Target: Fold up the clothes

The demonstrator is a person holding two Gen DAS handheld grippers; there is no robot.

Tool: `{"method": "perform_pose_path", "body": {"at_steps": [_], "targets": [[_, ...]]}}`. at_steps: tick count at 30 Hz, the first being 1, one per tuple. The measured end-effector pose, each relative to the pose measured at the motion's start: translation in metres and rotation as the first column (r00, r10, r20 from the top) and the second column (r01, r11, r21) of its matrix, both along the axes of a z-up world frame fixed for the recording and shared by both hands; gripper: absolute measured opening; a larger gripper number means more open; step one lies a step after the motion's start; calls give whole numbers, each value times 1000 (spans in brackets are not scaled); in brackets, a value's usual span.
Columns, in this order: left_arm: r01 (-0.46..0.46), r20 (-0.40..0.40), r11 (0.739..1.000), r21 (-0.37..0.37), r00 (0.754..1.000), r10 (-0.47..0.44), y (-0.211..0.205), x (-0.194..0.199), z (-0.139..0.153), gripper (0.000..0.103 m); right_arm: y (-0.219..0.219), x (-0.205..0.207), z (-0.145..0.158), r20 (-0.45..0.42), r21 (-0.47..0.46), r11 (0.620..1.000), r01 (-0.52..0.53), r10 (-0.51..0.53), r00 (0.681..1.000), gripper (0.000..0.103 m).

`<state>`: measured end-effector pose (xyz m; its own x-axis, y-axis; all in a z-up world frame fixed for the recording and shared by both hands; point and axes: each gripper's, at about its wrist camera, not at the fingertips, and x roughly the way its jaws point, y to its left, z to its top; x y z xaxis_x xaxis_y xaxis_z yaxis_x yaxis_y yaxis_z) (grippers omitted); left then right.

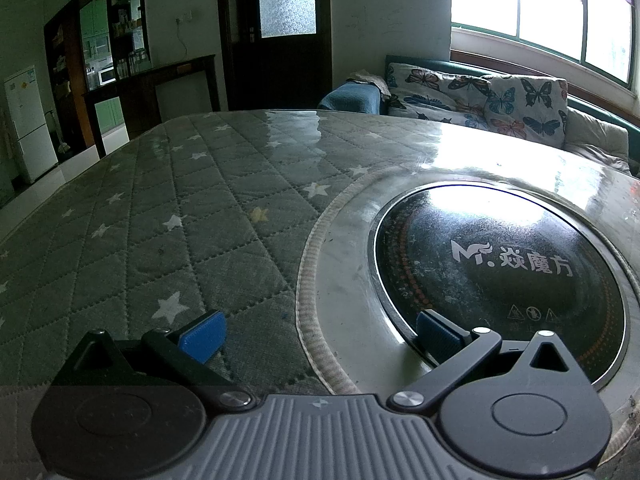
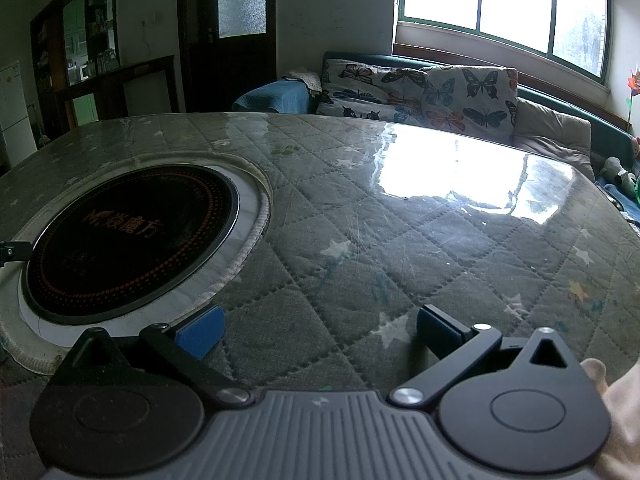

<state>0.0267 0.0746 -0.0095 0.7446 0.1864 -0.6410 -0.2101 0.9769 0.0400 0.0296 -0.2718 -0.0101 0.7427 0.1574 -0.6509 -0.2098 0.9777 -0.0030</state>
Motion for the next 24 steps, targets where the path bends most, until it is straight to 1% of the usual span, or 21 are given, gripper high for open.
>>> {"method": "perform_pose_path", "body": {"at_steps": [24], "targets": [[1,-1,1000,1,1000,-1,-2,1,0,103,0,0,0,0,0,1000,0,0,1000,103]]}}
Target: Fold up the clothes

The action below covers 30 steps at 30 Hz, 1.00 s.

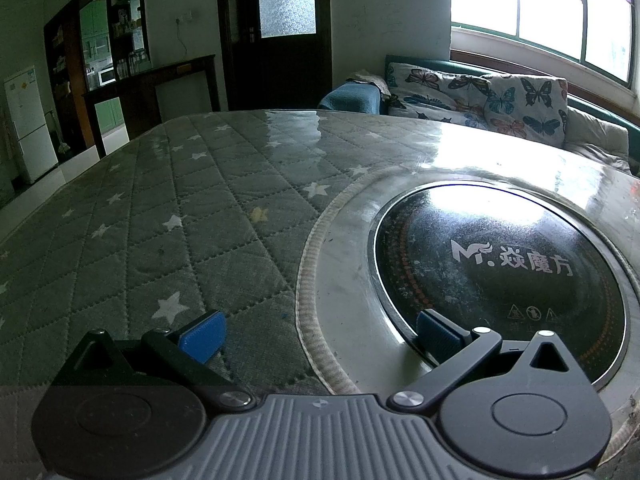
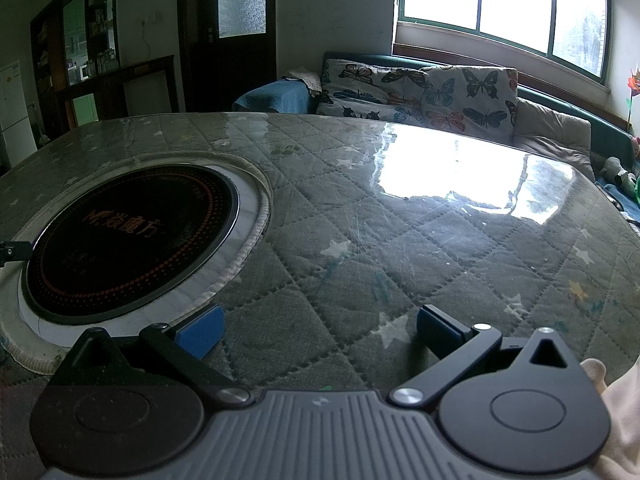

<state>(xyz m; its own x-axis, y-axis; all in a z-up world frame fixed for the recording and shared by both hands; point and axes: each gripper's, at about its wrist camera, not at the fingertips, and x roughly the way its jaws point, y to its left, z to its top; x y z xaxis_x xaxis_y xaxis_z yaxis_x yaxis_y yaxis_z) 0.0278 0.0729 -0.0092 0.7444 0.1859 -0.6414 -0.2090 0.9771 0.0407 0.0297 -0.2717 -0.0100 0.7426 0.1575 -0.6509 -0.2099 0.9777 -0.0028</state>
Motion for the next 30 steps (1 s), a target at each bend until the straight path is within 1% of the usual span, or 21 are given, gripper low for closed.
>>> {"method": "perform_pose_path", "body": {"at_steps": [25,30], "targets": [[1,-1,1000,6,1000,-1,0,-2,0,103,0,0,0,0,0,1000,0,0,1000,103],[1,0,1000,-3,1000,-1,3,-3,0,103,0,0,0,0,0,1000,0,0,1000,103]]}}
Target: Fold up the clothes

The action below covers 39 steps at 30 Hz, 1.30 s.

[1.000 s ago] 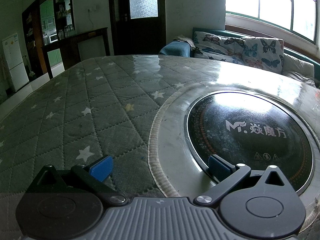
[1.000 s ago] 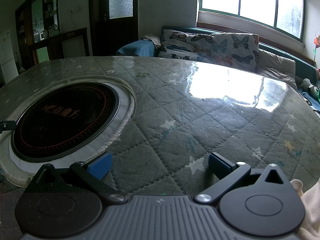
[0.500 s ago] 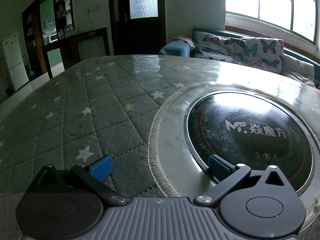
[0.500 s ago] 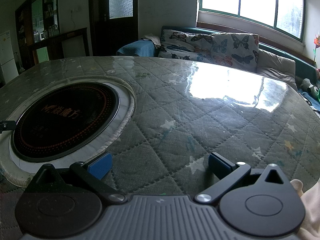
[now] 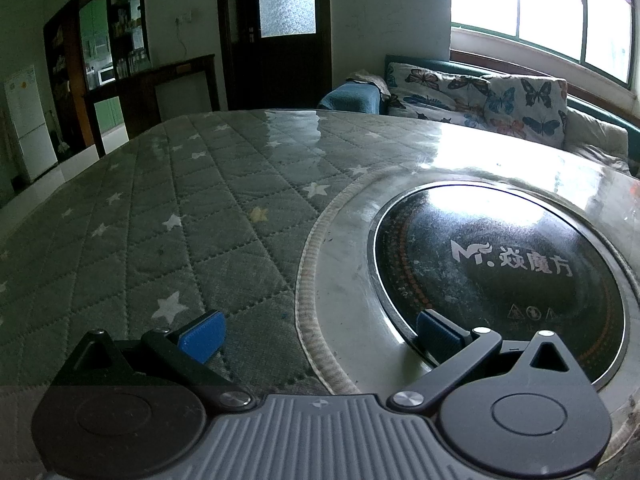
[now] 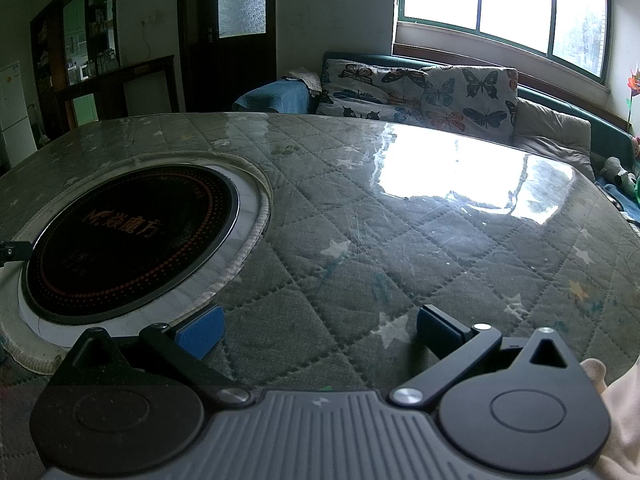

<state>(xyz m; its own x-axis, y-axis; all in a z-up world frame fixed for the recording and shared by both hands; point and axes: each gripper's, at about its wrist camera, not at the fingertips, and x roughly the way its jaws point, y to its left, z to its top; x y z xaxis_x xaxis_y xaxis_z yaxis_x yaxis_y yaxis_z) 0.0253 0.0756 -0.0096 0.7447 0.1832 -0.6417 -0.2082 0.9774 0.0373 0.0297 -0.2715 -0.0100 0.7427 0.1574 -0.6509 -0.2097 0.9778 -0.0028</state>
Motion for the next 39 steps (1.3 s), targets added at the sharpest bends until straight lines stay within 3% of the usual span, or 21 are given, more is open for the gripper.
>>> {"method": "perform_pose_path", "body": {"at_steps": [39], "targets": [[1,0,1000,2,1000,-1,2,1,0,103,0,0,0,0,0,1000,0,0,1000,103]]}}
